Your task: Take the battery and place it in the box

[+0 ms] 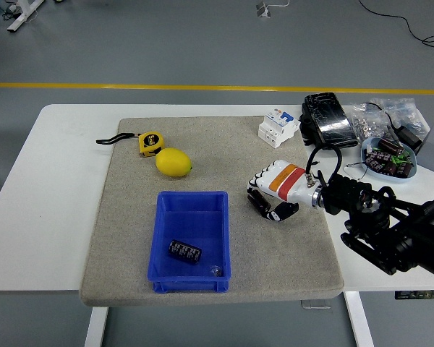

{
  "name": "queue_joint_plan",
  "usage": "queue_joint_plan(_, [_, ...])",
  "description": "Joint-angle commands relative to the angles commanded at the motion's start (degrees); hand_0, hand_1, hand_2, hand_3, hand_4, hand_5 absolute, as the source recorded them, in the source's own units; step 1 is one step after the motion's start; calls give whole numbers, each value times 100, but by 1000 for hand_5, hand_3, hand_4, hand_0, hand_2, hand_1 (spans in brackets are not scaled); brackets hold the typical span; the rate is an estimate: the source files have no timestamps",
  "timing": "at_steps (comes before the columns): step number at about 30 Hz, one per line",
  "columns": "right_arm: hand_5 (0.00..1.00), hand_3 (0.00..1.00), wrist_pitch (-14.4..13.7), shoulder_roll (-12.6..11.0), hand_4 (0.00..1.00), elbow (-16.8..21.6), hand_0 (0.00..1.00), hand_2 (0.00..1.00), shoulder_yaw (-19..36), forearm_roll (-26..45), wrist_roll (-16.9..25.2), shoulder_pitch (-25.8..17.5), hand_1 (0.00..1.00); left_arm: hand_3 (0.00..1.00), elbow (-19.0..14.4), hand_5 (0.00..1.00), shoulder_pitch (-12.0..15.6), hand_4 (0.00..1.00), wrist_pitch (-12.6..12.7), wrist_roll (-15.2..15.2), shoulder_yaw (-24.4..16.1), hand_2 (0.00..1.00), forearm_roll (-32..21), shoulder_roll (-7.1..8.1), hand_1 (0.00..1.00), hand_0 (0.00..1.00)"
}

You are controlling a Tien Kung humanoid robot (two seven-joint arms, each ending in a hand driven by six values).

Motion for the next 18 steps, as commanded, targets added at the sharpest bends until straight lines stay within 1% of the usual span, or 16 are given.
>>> queue_joint_plan(3, [327, 620, 16, -11, 757, -43, 523, 646, 11, 12, -6, 3, 587, 584, -1, 602, -15, 635, 7, -13, 27, 629, -42, 0, 559, 556])
queue_joint_plan(4, [329, 614, 24, -17, 751, -56, 488, 627, 13, 17, -10, 2, 567, 584, -1, 601, -20, 634, 10, -19, 39, 629, -61, -1, 559, 555])
queue_joint_plan(9, [329, 614, 26, -31, 751, -61, 488, 627, 4, 51, -14, -2, 567, 584, 0, 601, -26, 634, 12, -30, 67, 629, -101, -4, 559, 555])
queue_joint_plan(10, [324, 601, 26, -33, 738, -59, 454, 594, 2, 55, -14, -2, 527, 583, 0, 599, -25, 633, 12, -30, 66, 627, -102, -4, 558, 555])
queue_joint_plan(15, [324, 601, 19, -61, 738, -39, 454, 594, -12, 92, -12, 3, 527, 583, 5, 599, -8, 633, 11, -33, 65, 627, -105, -5, 558, 555])
queue_joint_plan(16, [327, 589, 15, -76, 727, -20, 428, 574, -18, 90, -10, 11, 509, 582, 6, 599, -1, 633, 11, -34, 63, 626, -105, -4, 556, 554])
queue_joint_plan(18, [327, 589, -9, -99, 727, 8, 428, 574, -38, 106, -9, 21, 509, 582, 7, 599, 6, 633, 11, -32, 55, 626, -96, -3, 556, 554])
